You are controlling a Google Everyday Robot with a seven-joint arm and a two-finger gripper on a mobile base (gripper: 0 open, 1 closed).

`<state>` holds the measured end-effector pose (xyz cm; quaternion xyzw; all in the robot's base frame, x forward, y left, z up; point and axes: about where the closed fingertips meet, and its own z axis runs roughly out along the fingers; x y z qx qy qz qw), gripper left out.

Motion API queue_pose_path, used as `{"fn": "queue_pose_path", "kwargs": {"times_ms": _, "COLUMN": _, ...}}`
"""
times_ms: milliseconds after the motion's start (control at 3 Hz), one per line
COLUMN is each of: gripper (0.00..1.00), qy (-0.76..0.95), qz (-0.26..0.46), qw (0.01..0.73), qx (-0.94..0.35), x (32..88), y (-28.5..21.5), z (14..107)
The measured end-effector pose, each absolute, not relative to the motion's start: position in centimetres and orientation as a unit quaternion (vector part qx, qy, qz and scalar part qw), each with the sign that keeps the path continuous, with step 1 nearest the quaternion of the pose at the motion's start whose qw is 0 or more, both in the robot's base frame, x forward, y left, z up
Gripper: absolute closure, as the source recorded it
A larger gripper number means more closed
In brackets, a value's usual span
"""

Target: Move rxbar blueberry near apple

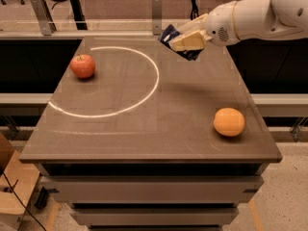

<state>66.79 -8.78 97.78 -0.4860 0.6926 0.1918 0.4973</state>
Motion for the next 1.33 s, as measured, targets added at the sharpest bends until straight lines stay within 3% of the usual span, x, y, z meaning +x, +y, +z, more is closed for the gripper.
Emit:
{"fn": "queue_pose_path", "kwargs": {"times_ms": 1000, "gripper": 1.0, "qy": 0.589, "qz": 0.325, "qw": 0.484, "qx": -0.559, "x": 63.8, "y": 10.3, "z": 95.4}}
{"fn": "queue_pose_path", "kwargs": {"times_ms": 1333, "gripper": 0.82, "qy": 0.583, "qz": 0.334, "qw": 0.481, "qx": -0.564, "x": 64.5, "y": 14.7, "z": 93.6}}
